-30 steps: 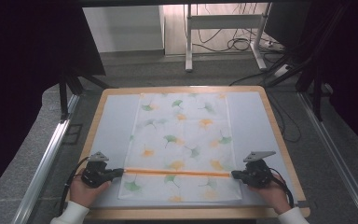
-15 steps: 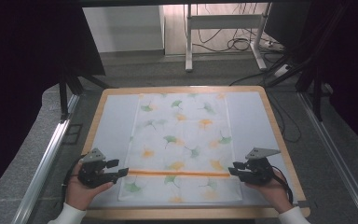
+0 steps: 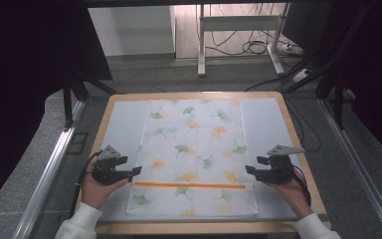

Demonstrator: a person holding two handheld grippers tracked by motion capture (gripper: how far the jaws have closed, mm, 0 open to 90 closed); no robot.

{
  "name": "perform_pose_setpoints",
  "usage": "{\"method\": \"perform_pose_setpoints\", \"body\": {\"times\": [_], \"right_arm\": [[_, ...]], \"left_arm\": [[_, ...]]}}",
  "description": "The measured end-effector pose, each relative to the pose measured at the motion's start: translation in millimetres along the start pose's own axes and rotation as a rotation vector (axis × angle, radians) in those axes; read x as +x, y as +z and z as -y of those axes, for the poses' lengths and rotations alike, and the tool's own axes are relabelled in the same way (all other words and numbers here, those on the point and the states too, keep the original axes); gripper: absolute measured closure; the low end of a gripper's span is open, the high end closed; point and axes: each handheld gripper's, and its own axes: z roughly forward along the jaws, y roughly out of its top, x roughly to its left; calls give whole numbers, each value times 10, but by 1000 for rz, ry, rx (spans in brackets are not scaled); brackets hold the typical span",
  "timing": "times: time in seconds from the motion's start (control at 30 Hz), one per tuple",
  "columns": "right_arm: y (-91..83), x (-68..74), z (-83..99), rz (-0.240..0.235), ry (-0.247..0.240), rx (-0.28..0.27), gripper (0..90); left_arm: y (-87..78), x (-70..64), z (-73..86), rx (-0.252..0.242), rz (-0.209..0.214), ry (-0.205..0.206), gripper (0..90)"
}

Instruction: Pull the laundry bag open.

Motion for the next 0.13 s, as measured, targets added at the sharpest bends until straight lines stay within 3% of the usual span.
{"method": "perform_pose_setpoints", "body": {"times": [0.13], "right_arm": [[-20, -2, 1, 9, -13, -15, 325]], "left_arm": [[-4, 16, 7, -13, -17, 4, 265]]}}
